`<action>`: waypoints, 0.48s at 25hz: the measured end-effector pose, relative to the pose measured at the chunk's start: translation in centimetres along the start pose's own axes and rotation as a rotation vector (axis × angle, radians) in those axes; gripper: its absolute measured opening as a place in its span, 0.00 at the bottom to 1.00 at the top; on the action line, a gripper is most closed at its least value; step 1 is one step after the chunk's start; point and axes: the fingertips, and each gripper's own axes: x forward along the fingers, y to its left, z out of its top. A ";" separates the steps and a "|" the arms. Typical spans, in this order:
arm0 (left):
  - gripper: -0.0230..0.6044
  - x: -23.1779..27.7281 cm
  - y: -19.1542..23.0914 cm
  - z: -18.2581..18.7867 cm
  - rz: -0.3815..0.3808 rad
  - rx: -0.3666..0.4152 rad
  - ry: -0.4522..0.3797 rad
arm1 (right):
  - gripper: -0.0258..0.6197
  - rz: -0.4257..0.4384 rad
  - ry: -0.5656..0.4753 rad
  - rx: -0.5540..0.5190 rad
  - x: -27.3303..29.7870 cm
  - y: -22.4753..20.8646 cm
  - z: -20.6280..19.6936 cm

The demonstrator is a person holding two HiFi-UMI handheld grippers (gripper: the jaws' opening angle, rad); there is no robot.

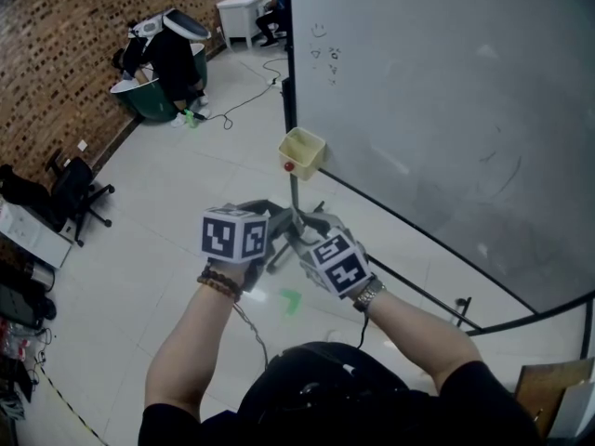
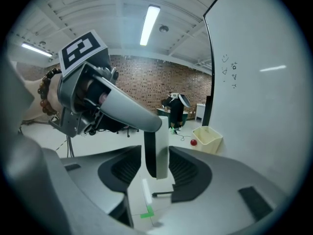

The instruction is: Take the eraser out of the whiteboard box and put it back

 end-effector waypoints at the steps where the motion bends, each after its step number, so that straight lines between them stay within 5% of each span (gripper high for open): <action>1: 0.40 -0.1 -0.1 -0.1 -0.009 0.001 0.004 | 0.36 -0.001 0.002 -0.002 0.1 0.1 0.0; 12: 0.40 -0.9 0.0 -1.0 -0.075 0.013 0.034 | 0.34 -0.036 0.013 0.005 0.8 1.1 0.0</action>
